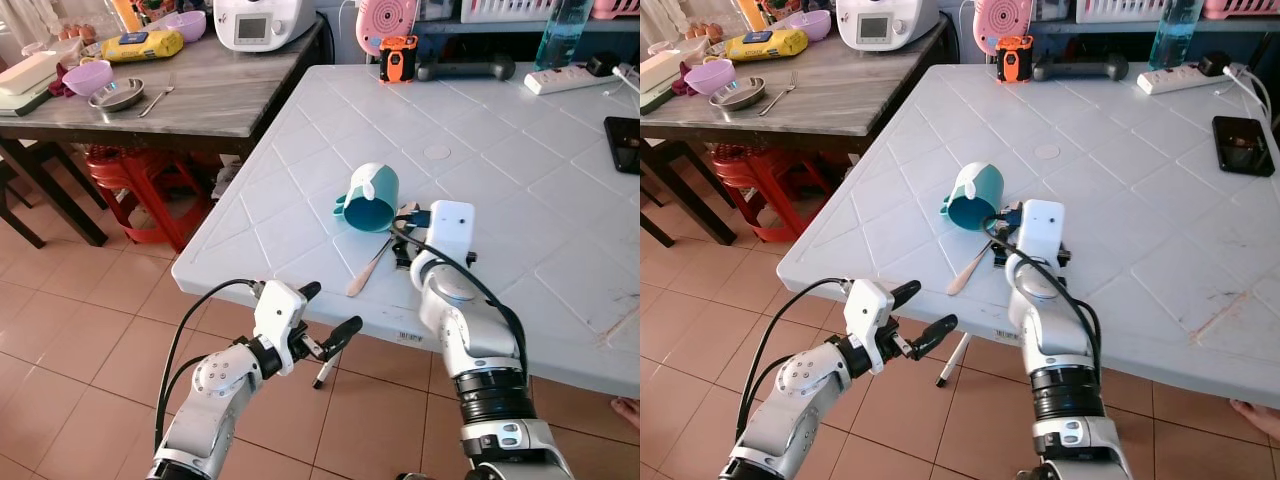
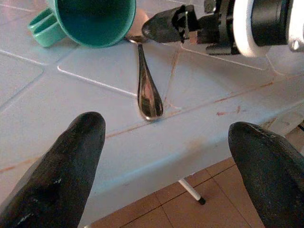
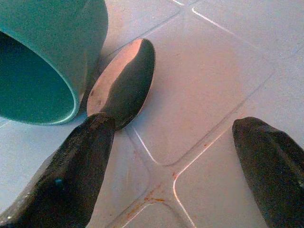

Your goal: Setting the table

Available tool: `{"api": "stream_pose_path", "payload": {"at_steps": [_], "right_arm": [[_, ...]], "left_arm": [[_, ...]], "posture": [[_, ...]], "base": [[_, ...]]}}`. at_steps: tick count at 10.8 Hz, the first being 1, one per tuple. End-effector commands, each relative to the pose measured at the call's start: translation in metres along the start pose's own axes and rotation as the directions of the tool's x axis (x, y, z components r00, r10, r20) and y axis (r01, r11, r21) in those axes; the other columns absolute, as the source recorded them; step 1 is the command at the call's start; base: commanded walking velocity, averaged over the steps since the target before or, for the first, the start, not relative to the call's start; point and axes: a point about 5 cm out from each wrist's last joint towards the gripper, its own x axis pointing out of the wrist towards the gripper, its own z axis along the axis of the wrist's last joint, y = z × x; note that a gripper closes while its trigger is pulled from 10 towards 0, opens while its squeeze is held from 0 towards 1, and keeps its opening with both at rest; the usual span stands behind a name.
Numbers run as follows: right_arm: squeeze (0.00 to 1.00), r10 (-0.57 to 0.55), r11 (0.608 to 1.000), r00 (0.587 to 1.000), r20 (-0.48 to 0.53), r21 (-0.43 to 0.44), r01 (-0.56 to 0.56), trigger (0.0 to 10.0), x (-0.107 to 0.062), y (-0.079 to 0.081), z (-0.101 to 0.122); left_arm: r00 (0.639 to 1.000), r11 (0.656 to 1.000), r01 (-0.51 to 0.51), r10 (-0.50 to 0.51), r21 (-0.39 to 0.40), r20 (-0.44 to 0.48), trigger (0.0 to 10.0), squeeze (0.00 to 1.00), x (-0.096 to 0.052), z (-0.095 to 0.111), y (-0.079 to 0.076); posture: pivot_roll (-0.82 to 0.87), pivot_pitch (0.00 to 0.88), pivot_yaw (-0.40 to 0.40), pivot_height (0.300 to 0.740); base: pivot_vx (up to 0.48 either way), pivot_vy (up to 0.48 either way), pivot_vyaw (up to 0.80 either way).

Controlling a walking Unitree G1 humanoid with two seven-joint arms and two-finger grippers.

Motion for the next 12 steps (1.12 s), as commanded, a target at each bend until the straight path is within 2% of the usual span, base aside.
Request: {"api": "stream_pose_path", "payload": {"at_steps": [1,3,5,6,7,9,10,11,12], "right_arm": [[0.00,0.046,0.999,0.999,-0.004,-0.001,-0.046,10.0,-0.002,0.014,0.001],[0.00,0.122,0.993,0.992,0.021,-0.004,-0.122,10.0,-0.007,0.033,0.005],[0.00,0.291,0.956,0.956,0.026,0.041,-0.292,10.0,-0.020,0.055,0.002],[0.00,0.303,0.953,0.952,0.032,0.013,-0.304,10.0,-0.025,0.057,-0.002],[0.00,0.308,0.951,0.950,0.055,-0.043,-0.306,10.0,-0.030,0.056,-0.008],[0.00,0.323,0.946,0.938,0.128,-0.064,-0.317,10.0,-0.041,0.038,-0.014],[0.00,0.297,0.952,0.936,0.191,-0.133,-0.275,10.0,-0.048,0.024,-0.014],[0.00,0.288,0.953,0.930,0.230,-0.163,-0.255,10.0,-0.053,0.016,-0.013],[0.00,0.257,0.958,0.921,0.293,-0.200,-0.204,10.0,-0.060,0.001,-0.011]], "left_arm": [[1.000,1.000,0.002,-0.002,0.020,-0.006,10.0,0.00,-0.004,0.003,0.002],[1.000,1.000,0.002,-0.002,0.027,-0.004,10.0,0.00,-0.005,0.006,0.002],[1.000,0.999,-0.013,0.013,0.033,-0.002,10.0,0.00,-0.006,0.008,0.003],[1.000,0.999,-0.020,0.020,0.033,-0.001,10.0,0.00,-0.006,0.009,0.003],[0.998,0.997,-0.067,0.067,0.036,0.009,10.0,0.00,-0.008,0.011,0.007],[0.970,0.968,-0.243,0.243,0.062,-0.002,10.0,0.00,-0.009,0.010,0.031],[0.956,0.955,-0.293,0.292,0.053,0.021,10.0,0.00,-0.010,0.013,0.040],[0.945,0.943,-0.327,0.325,0.060,0.045,10.0,0.00,-0.009,0.018,0.044],[0.914,0.914,-0.401,0.394,0.065,0.096,10.0,0.00,-0.009,0.024,0.051]], "posture": [[-0.12,0.112,0.163,0.740],[-0.11,0.110,0.160,0.740],[-0.11,0.110,0.153,0.740],[-0.10,0.110,0.150,0.740],[-0.11,0.109,0.148,0.740],[-0.11,0.111,0.145,0.740],[-0.11,0.109,0.141,0.740],[-0.11,0.109,0.141,0.740],[-0.12,0.100,0.139,0.740]], "base": [[0.000,0.000,0.00],[0.000,0.000,0.00],[0.000,0.000,0.00],[0.000,0.000,0.00],[0.000,0.000,0.00],[0.000,0.000,0.00],[0.000,0.000,0.00],[0.000,0.000,0.00],[0.000,0.000,0.00]]}}
